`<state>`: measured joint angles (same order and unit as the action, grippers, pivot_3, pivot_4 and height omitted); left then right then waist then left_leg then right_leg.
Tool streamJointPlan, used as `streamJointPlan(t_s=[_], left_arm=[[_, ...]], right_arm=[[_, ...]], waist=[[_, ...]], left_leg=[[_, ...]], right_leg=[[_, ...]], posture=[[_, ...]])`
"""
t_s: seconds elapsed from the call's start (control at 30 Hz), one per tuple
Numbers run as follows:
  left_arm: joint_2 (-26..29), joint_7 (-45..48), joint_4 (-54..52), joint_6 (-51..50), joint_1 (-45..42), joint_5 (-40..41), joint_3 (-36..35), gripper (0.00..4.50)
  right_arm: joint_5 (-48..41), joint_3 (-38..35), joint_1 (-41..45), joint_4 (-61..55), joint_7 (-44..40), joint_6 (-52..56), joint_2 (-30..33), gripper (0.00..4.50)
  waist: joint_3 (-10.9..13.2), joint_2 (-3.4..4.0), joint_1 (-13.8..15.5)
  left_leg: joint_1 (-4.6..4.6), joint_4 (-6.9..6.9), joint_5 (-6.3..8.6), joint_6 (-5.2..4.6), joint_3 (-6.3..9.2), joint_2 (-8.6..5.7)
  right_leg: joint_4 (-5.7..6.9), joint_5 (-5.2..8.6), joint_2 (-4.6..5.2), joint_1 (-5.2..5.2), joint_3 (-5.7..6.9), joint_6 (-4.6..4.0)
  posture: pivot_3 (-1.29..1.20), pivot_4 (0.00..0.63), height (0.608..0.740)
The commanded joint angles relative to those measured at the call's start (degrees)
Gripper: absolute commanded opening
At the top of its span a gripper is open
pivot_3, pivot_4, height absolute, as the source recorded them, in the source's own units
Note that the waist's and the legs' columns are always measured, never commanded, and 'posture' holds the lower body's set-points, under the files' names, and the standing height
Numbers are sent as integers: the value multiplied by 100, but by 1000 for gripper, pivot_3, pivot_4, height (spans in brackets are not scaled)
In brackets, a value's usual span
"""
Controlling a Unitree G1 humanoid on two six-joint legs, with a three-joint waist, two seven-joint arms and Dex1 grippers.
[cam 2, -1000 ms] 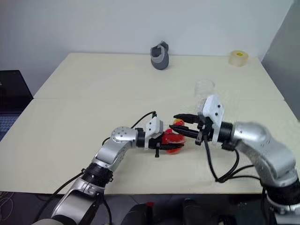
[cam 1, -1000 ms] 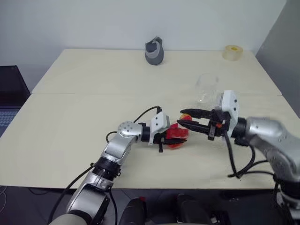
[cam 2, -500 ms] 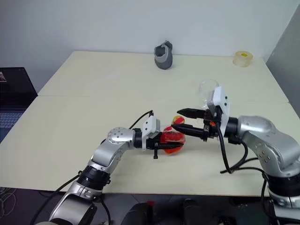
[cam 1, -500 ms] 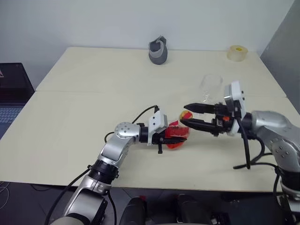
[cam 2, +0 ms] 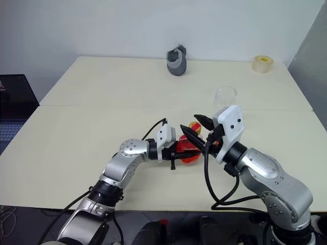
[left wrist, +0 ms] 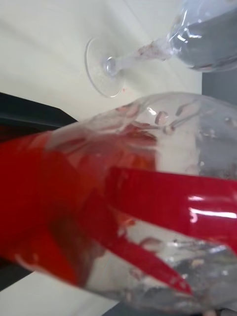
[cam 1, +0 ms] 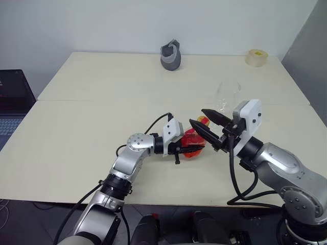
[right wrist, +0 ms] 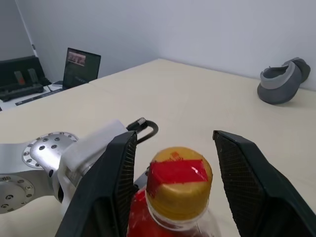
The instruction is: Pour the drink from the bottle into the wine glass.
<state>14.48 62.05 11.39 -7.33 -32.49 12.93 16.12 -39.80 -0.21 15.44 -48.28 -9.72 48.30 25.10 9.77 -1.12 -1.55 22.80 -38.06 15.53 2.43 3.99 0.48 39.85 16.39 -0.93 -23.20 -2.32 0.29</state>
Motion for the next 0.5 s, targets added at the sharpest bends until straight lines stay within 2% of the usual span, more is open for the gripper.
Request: streamJointPlan(t_s=[0.03,0.2,0.27,0.37,0.5], left_arm=[[-76,92,90,312,-224,-5,-26,924],[-169,62,297,487,-320,-46,-44,924],[-184,50,286,495,-296,-51,-46,923],[-172,62,261,491,-263,-55,-36,909],[-136,66,218,456,-225,-46,-38,900]], right_arm=[[113,-9,-81,-138,-92,-167,76,2600],[29,-79,-166,-109,-97,-212,-22,2600],[-43,-178,-134,-86,-52,-241,-109,2232],[-135,-267,-77,-58,-48,-244,-186,1316],[-158,-258,-84,50,-247,-259,-95,1253]], waist=[[0,0,-2],[0,0,-10],[0,0,-14],[0,0,-17],[0,0,-16]], left_leg=[[0,0,0,0,0,-1],[-2,1,0,-1,1,4],[-2,1,0,-1,1,5],[-2,2,0,-1,1,5],[-2,2,1,-1,1,5]], right_leg=[[0,0,0,0,-1,0],[3,0,0,0,0,0],[3,0,0,0,1,0],[3,0,0,0,0,0],[3,0,0,0,0,0]], posture=[[0,150,740],[0,150,740],[0,150,740],[0,150,740],[0,150,740]])
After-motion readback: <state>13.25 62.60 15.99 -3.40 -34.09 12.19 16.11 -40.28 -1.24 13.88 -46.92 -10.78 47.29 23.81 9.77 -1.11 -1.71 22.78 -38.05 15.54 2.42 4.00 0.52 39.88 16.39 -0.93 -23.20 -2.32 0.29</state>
